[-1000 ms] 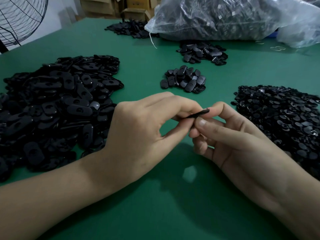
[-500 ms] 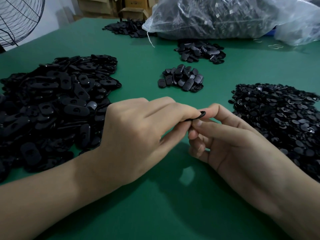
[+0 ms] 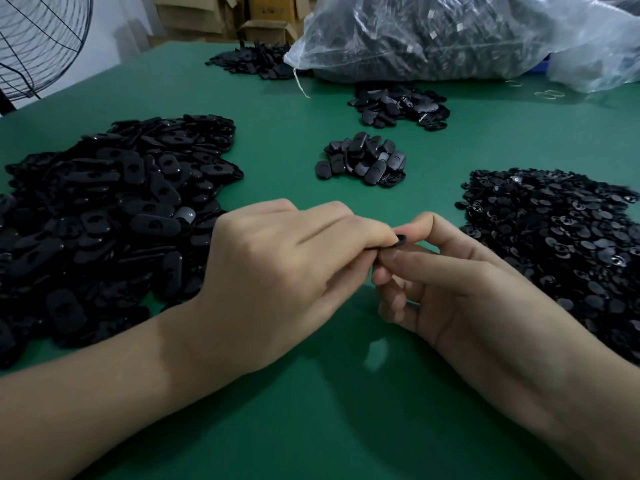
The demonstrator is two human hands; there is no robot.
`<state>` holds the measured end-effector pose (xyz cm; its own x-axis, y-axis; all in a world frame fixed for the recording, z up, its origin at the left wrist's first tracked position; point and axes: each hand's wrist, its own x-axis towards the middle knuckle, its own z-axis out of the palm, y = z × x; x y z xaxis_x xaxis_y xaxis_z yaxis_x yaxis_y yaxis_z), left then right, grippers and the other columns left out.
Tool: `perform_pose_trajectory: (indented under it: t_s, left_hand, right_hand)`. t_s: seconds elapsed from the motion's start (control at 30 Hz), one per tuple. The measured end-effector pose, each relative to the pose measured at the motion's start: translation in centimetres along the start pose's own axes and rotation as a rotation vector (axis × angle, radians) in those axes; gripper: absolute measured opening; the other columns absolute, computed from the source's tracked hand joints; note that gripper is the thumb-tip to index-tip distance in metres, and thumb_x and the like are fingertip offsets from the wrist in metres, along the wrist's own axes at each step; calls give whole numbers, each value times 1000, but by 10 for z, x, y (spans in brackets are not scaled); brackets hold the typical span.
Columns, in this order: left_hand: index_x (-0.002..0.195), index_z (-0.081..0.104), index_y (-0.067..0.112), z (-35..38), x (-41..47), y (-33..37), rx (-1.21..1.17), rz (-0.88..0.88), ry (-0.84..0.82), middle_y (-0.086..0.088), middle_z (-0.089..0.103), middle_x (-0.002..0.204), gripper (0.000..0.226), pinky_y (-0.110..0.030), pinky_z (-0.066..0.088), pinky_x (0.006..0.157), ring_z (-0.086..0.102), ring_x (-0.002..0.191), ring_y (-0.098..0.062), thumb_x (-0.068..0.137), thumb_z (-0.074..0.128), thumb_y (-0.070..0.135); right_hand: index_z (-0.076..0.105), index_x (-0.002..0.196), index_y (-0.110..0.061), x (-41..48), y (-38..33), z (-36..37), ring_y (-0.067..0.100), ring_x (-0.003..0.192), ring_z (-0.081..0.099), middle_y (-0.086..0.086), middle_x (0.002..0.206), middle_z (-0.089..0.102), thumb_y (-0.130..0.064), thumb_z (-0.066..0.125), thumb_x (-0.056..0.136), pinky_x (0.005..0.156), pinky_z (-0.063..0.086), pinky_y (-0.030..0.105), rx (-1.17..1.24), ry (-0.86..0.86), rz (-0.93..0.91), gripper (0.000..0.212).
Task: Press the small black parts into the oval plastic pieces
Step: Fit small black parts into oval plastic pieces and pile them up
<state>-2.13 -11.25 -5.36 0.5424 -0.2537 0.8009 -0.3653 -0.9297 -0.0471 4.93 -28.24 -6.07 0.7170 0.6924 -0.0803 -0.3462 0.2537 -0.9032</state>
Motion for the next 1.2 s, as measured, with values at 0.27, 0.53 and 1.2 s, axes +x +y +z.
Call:
perform_pose_trajectory:
  t_s: [0.27,0.53,1.2]
  left_hand:
    - [93,77,22,10,4,-5,-350,-388,-72,14,73,80,13,-4,38,69,70,76,1,85,77,12]
    - [89,76,22,15,3,-7,-835,-751,-216,4,78,76,16,-7,46,61,77,73,-11,86,80,7]
    - [117,75,33,27,48,-60,-685,-623,-437,5,77,89,48,-22,58,79,76,82,-14,72,90,39]
  right_hand:
    - [64,94,-15,3,-2,-4,20,56,63,9,75,73,-14,66,96,57,50,26,-517,143,-305,3]
    - [65,82,-22,4,-2,-8,16,55,66,-2,69,69,-24,68,94,56,53,33,-881,221,-480,12]
    - [67,100,-25,12,-17,-27,17,59,68,2,77,74,-21,67,96,59,53,33,-704,316,-391,6]
